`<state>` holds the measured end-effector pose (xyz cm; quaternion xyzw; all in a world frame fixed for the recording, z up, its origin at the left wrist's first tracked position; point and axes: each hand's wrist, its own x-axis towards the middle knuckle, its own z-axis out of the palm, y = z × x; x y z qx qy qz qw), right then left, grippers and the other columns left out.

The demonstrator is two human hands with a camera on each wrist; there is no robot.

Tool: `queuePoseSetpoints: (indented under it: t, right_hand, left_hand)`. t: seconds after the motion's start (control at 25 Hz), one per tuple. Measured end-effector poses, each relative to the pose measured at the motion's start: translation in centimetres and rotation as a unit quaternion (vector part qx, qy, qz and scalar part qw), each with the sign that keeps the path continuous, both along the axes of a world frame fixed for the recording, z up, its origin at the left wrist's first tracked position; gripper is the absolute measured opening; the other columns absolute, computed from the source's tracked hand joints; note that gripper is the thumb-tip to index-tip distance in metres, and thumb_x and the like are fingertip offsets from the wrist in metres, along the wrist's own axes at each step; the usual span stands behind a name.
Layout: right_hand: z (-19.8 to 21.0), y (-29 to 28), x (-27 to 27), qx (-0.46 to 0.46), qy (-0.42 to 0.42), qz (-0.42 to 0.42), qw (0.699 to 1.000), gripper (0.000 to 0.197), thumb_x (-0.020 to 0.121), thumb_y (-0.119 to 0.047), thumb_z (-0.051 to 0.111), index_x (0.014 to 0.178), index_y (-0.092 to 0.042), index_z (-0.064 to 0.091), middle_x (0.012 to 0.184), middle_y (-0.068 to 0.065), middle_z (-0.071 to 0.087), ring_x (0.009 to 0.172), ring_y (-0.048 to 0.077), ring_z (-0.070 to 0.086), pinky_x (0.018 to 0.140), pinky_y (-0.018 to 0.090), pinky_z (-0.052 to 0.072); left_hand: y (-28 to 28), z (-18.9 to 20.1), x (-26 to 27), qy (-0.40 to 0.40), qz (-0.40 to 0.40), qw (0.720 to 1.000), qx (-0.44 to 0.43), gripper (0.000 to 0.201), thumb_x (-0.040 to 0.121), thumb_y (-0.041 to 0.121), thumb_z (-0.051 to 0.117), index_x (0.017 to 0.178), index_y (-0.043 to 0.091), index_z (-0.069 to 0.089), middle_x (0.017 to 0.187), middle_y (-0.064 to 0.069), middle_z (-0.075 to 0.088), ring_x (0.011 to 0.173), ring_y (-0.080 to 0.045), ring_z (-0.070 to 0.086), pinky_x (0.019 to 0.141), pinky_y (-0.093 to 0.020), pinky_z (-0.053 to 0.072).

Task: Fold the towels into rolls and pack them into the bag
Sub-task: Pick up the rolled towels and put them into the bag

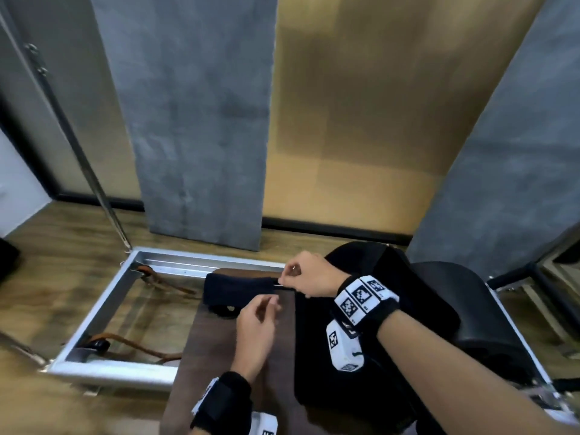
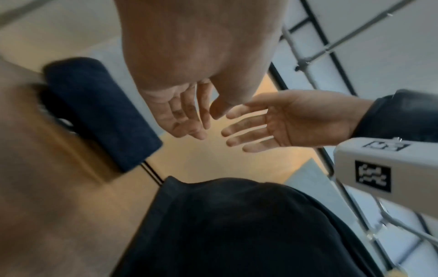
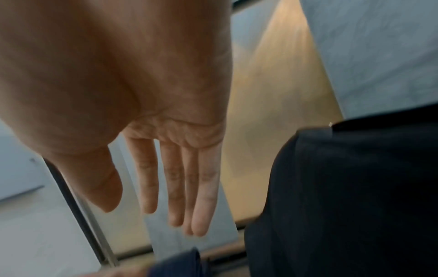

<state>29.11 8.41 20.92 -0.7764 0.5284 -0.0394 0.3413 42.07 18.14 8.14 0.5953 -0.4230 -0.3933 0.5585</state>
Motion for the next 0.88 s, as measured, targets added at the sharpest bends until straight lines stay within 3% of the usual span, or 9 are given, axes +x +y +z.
queuePoseSetpoints:
  t: [0.16,0.28,0.32,0.4,0.48,0.56,0.68,0.8,0.88]
  right_hand:
    - [-7.2,-1.5,6.1,-0.015,0.087,0.039,0.995,0.051,0.092,-0.023,0.074,0.137,-0.008,0.058,0.145,0.013,0.056,0.137,0.03,0.051,0.109,0.036,0.045]
    - [-11.3,-1.7,8.6,0.002,0.145,0.043,0.988,0.083,0.094,-0.025,0.07,0.162,-0.017,0.024,0.17,0.001,0.021,0.159,0.026,0.016,0.124,0.059,0.024]
    - [-12.3,-1.5,9.2,-0.008,0.168,0.037,0.985,0.086,0.094,-0.027,0.07,0.163,-0.019,0.02,0.169,0.002,0.024,0.158,0.026,0.017,0.124,0.064,0.019]
    - [-13.8,-0.9,10.2,-0.051,0.212,0.03,0.975,0.078,0.091,-0.034,0.07,0.157,-0.019,0.032,0.156,0.004,0.043,0.148,0.028,0.036,0.122,0.064,0.023]
    - [-14.5,0.0,10.8,-0.065,0.211,0.025,0.975,0.06,0.088,-0.044,0.07,0.138,-0.019,0.05,0.14,0.003,0.058,0.134,0.028,0.052,0.114,0.057,0.033]
    - [-14.6,0.7,10.8,-0.033,0.175,0.014,0.984,0.045,0.084,-0.054,0.065,0.115,-0.022,0.056,0.122,0.002,0.068,0.12,0.029,0.062,0.103,0.051,0.038]
    - [-14.0,2.0,10.5,0.017,0.128,0.004,0.992,0.042,0.076,-0.062,0.057,0.098,-0.026,0.057,0.108,0.001,0.072,0.109,0.031,0.067,0.096,0.047,0.044]
    - [-12.7,3.6,9.7,0.033,0.06,-0.011,0.998,0.04,0.07,-0.064,0.06,0.086,-0.027,0.06,0.098,-0.001,0.072,0.099,0.027,0.07,0.091,0.043,0.055]
    - [-11.8,4.2,8.3,0.014,0.007,-0.015,1.0,0.036,0.071,-0.062,0.068,0.084,-0.029,0.063,0.105,-0.004,0.065,0.101,0.018,0.065,0.094,0.042,0.054]
  left_hand:
    - [1.2,-3.2,4.7,0.008,0.067,0.994,0.09,0.012,0.105,0.019,0.063,0.1,0.023,0.073,0.09,-0.001,0.078,0.087,-0.024,0.073,0.078,-0.054,0.06]
    - [1.7,-4.7,6.8,0.055,0.091,0.986,0.129,0.011,0.106,0.02,0.062,0.101,0.02,0.072,0.094,-0.005,0.078,0.091,-0.027,0.075,0.08,-0.053,0.061]
    - [1.5,-5.0,7.2,0.087,0.094,0.98,0.151,0.011,0.107,0.021,0.061,0.103,0.02,0.071,0.098,-0.007,0.078,0.094,-0.025,0.076,0.081,-0.048,0.062]
    - [1.0,-5.6,7.7,0.15,0.078,0.964,0.203,0.015,0.107,0.029,0.06,0.111,0.017,0.068,0.11,-0.009,0.076,0.101,-0.018,0.074,0.082,-0.038,0.062]
    - [0.3,-6.1,7.8,0.202,0.056,0.95,0.232,0.028,0.107,0.035,0.06,0.122,0.012,0.065,0.117,-0.008,0.074,0.109,-0.018,0.071,0.09,-0.039,0.059]
    - [-0.3,-6.4,7.6,0.256,0.052,0.937,0.234,0.035,0.107,0.035,0.06,0.128,0.006,0.064,0.12,-0.011,0.076,0.114,-0.024,0.071,0.095,-0.041,0.057]
    - [-0.8,-6.2,7.5,0.325,0.07,0.918,0.218,0.038,0.104,0.032,0.066,0.129,0.004,0.067,0.115,-0.012,0.079,0.11,-0.029,0.075,0.094,-0.042,0.06]
    - [-0.6,-5.3,7.2,0.347,0.093,0.911,0.204,0.043,0.093,0.032,0.08,0.125,0.004,0.07,0.111,-0.016,0.08,0.108,-0.034,0.076,0.102,-0.052,0.058]
    - [-0.5,-3.9,6.9,0.348,0.112,0.913,0.18,0.045,0.088,0.026,0.086,0.124,0.006,0.069,0.11,-0.018,0.079,0.106,-0.037,0.076,0.103,-0.058,0.057]
